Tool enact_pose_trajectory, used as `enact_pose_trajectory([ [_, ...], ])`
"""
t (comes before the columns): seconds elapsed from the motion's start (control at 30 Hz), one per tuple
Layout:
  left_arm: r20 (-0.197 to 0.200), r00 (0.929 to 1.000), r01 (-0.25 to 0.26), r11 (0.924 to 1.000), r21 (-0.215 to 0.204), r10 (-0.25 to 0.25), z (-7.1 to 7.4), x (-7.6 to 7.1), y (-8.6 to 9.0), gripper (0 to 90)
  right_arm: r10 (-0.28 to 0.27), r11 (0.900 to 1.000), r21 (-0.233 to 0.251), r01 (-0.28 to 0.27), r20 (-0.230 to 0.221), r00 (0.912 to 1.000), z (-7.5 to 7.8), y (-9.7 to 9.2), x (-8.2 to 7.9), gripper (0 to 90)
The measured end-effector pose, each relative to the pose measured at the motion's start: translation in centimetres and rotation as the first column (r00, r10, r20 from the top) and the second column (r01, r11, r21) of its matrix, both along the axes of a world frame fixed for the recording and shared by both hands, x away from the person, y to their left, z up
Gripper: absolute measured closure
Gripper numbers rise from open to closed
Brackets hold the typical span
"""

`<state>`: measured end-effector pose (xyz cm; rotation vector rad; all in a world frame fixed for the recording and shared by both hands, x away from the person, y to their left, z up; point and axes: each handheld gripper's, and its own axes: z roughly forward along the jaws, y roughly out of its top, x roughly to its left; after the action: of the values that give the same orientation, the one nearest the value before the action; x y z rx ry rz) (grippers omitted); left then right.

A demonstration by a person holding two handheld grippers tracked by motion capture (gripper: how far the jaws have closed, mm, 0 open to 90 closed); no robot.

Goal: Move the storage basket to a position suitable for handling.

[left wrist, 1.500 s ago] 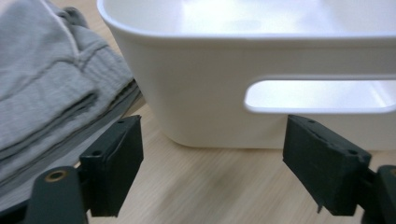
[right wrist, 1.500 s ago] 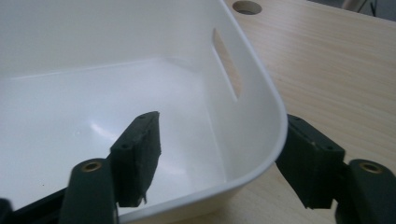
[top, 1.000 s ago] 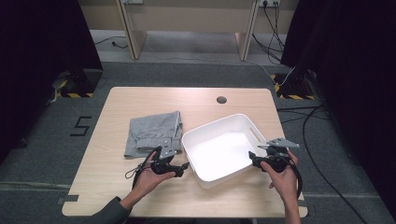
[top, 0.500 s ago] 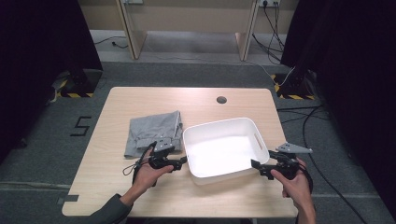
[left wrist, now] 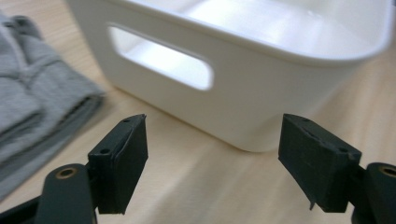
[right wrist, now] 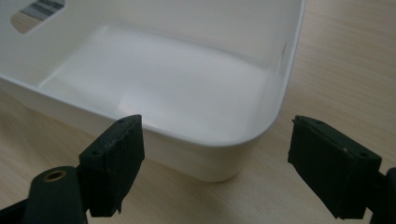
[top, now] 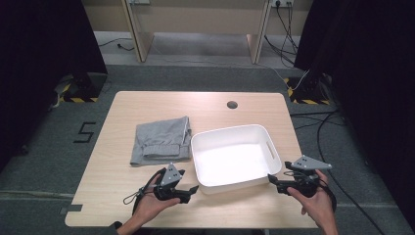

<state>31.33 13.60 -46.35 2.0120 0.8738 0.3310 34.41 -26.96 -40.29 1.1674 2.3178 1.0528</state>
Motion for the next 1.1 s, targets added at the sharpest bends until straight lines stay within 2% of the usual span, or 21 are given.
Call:
enact_pose_trajectory([
  [0.03, 0.006, 0.9999, 0.014, 0.9999, 0.003, -0.014, -0.1, -0.2, -0.6, 23.3, -0.002, 0.9999, -0.016, 0.002, -0.013, 0.9999, -0.5, 0.1, -0.2, 18.5],
  [0.17, 0.005, 0.9997, 0.022, 0.9997, -0.01, -0.022, -0.3, -0.2, -1.3, 23.3, 0.024, 0.9997, -0.006, -0.024, -0.021, 0.9995, -1.4, 0.3, -0.2, 19.0],
  [0.2, -0.011, 0.9994, 0.032, 0.999, -0.03, -0.033, -0.4, 0.0, -1.5, 23.0, 0.025, 0.9997, -0.006, -0.025, -0.035, 0.9991, -2.0, 0.7, 0.0, 17.5],
  [0.23, -0.011, 0.9994, 0.032, 0.999, -0.03, -0.033, -0.4, 0.0, -1.5, 23.6, 0.025, 0.9997, -0.006, -0.025, -0.035, 0.9991, -2.0, 0.7, 0.0, 17.5],
  [0.27, -0.045, 0.9982, 0.037, 0.9976, -0.058, -0.04, -0.5, 0.3, -1.7, 23.7, 0.017, 0.9996, -0.02, -0.018, -0.044, 0.9989, -2.5, 1.0, 0.3, 16.5],
  [0.33, -0.05, 0.9979, 0.037, 0.9972, -0.064, -0.04, -0.5, 0.5, -1.8, 23.1, 0.01, 0.9998, -0.019, -0.011, -0.047, 0.9988, -2.6, 1.1, 0.4, 15.3],
  [0.4, -0.038, 0.999, 0.021, 0.9982, -0.057, -0.023, -0.5, 0.7, -2.0, 23.8, 0.014, 0.9996, -0.025, -0.015, -0.048, 0.9987, -3.0, 1.3, 0.6, 15.9],
  [0.47, -0.031, 0.9995, -0.007, 0.9982, -0.06, 0.005, -0.4, 1.2, -1.7, 23.9, 0.019, 0.9998, -0.01, -0.02, -0.048, 0.9987, -3.1, 1.5, 0.8, 17.3],
  [0.73, -0.005, 0.9989, -0.048, 0.9969, -0.063, 0.047, 0.3, 2.8, -1.6, 25.5, -0.005, 1.0, 0.001, 0.005, -0.037, 0.9993, -3.4, 2.1, 2.0, 17.6],
  [0.8, -0.003, 0.9981, -0.062, 0.9947, -0.082, 0.062, 0.5, 3.7, -1.4, 27.0, -0.018, 0.9998, -0.001, 0.018, -0.025, 0.9995, -3.4, 2.3, 2.4, 17.8],
  [1.1, -0.006, 0.9953, -0.096, 0.9903, -0.101, 0.096, 0.9, 5.3, -1.1, 29.0, -0.039, 0.9992, 0.006, 0.039, -0.014, 0.9991, -3.6, 2.8, 4.0, 18.0],
])
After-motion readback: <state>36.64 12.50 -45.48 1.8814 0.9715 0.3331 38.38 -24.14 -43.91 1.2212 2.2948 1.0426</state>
